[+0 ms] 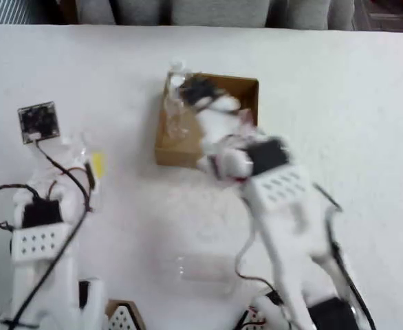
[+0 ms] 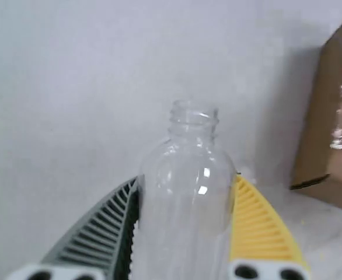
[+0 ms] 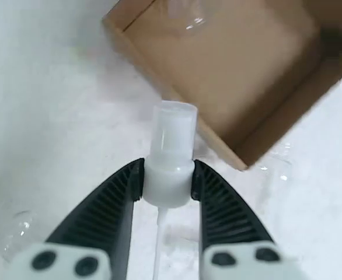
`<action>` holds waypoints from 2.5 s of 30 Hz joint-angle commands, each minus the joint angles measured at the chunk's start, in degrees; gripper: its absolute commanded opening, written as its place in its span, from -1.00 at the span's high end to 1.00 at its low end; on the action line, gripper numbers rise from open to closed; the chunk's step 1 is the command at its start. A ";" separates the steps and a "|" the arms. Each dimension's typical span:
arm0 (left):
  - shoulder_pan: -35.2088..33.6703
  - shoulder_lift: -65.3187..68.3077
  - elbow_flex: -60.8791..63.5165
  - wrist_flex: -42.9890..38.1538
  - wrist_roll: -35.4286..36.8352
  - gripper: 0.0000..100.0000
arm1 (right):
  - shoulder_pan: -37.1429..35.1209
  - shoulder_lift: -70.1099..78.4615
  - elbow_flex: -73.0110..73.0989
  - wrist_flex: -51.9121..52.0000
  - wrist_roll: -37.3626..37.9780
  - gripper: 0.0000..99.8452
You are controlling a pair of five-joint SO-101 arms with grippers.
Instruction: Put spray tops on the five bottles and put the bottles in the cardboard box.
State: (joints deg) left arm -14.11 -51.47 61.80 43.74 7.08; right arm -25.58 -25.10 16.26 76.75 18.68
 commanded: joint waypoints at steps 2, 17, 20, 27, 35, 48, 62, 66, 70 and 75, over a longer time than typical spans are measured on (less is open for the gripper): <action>14.81 -19.21 1.05 -1.76 0.62 0.96 | 9.36 -16.84 -3.78 -3.03 -0.88 0.96; 42.86 -52.70 19.08 -16.00 0.62 0.96 | 10.33 -34.59 -3.96 -42.07 -17.93 0.96; 42.68 -53.32 21.45 -16.18 0.88 0.96 | 7.25 -34.59 -3.96 -44.44 -24.70 0.96; 41.98 -53.32 22.95 -14.95 0.53 0.96 | -5.93 -31.87 -3.96 -49.98 -24.88 0.97; 33.19 -53.32 22.95 -13.63 0.53 0.96 | -10.95 -29.58 -3.60 -47.25 -17.58 0.97; 33.19 -53.32 22.95 -13.54 0.53 0.96 | -12.79 -25.45 -3.69 -44.70 -17.14 0.97; 33.19 -53.32 22.95 -13.45 0.53 0.96 | -12.88 -24.04 1.67 -46.99 -17.14 0.97; 33.19 -53.32 22.95 -13.45 0.53 0.96 | -13.23 -24.13 5.71 -46.99 -17.58 0.97; 33.19 -53.32 22.95 -13.45 0.53 0.96 | -16.48 -25.89 9.14 -46.99 -17.58 0.97; 33.19 -53.32 22.95 -13.45 0.53 0.96 | -20.53 -30.37 15.30 -46.90 -17.14 0.96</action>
State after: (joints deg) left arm 19.65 -103.69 85.45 30.11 7.43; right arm -43.60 -51.82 29.10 30.95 1.01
